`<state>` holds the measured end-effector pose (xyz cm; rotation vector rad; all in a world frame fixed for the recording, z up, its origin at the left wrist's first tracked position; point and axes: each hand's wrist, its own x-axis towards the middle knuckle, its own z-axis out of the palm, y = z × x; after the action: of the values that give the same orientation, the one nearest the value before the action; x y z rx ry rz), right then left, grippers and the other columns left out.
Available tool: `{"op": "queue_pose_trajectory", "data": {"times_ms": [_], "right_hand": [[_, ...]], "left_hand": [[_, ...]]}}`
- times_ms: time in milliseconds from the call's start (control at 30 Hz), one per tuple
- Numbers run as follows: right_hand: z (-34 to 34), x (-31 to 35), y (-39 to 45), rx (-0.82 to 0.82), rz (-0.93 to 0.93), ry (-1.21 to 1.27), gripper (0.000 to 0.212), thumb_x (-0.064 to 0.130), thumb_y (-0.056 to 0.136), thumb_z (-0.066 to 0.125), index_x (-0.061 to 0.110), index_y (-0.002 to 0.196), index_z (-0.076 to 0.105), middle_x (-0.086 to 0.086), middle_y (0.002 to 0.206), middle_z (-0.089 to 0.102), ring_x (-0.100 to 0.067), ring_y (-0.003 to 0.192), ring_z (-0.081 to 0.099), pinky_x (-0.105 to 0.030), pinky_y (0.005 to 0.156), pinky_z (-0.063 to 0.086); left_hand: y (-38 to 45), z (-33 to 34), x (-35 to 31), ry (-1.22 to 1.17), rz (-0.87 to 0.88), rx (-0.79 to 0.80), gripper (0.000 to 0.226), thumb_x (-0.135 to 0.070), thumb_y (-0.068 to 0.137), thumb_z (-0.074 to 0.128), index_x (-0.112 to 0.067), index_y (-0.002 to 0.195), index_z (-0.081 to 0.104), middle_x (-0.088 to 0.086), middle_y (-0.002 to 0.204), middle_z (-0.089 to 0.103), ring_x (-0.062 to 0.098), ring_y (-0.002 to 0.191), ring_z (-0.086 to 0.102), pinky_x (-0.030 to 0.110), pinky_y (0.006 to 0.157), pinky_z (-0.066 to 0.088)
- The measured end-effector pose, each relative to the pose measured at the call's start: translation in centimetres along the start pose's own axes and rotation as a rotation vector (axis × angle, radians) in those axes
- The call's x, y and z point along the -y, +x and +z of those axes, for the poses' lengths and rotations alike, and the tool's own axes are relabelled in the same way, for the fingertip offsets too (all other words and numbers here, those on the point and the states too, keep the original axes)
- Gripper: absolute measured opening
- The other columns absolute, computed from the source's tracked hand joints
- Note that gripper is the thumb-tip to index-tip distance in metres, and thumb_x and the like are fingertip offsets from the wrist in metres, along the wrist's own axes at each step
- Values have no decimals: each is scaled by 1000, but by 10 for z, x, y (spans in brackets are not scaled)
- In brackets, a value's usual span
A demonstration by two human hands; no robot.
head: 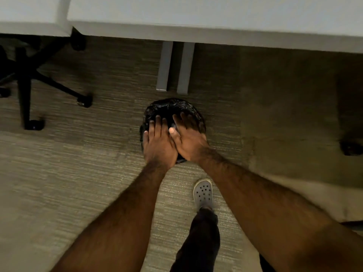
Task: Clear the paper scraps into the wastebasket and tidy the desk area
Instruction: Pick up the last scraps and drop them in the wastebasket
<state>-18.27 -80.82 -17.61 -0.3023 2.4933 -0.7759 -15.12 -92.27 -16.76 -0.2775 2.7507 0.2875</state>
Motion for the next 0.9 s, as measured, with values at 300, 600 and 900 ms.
{"op": "queue_pose_trajectory", "data": {"times_ms": [300, 600, 900], "right_hand": [[-5, -10, -4, -46, 41, -8, 72, 63, 91, 5, 26, 153, 10, -7, 162, 9, -24, 149, 1, -52, 118, 1], [-50, -35, -47, -103, 101, 83, 75, 67, 92, 10, 21, 150, 27, -12, 148, 42, -31, 135, 37, -52, 110, 23], [-120, -113, -153, -395, 293, 239, 82, 69, 89, 10, 14, 140, 42, -10, 141, 47, -29, 137, 31, -45, 114, 17]], "left_hand": [[-7, -4, -14, -40, 13, 48, 65, -46, 97, 9, -14, 153, 3, 6, 162, -5, 23, 148, -7, 44, 120, -1], [-24, -9, -59, -64, 66, -88, 58, -41, 97, 16, -10, 134, 49, 13, 152, 37, 29, 142, 27, 50, 117, 12], [-76, -5, -196, -199, 326, -127, 42, -33, 99, 26, -14, 95, 63, 3, 98, 69, 24, 99, 61, 58, 109, 26]]}}
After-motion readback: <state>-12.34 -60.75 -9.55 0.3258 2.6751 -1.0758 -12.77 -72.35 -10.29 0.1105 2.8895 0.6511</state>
